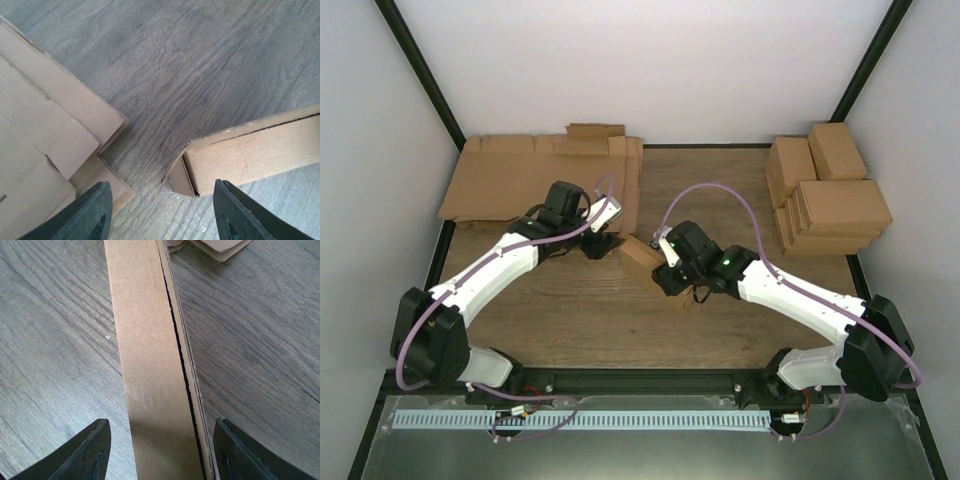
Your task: Fold the paper box
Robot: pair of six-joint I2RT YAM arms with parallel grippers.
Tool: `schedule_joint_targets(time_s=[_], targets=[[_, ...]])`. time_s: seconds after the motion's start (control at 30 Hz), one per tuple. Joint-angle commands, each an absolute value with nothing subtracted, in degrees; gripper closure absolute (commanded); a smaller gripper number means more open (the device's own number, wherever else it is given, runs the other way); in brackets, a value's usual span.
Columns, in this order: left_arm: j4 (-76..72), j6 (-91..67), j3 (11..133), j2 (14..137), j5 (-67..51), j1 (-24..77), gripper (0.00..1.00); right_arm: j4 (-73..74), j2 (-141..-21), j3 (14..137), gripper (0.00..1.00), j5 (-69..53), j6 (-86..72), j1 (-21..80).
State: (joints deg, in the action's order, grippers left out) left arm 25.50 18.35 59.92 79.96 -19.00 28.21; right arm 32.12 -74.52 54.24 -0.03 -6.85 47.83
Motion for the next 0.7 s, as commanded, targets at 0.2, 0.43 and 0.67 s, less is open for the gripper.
schedule_joint_targets(time_s=[0.2,0.43,0.67], targets=[[27.0,21.6,64.6,84.5,-23.0,27.9,0.57,32.6,-75.5,55.1,0.45,-0.6,-6.4,48.3],[26.5,22.9,63.9,84.8,-26.4,28.0,0.65,32.4,-76.0,55.0,0.47,-0.9,-6.9,48.3],[26.2,21.7,64.4,86.0,-26.6,28.0,0.71,32.1,-76.0,55.0,0.49,-1.4,-6.9,48.3]])
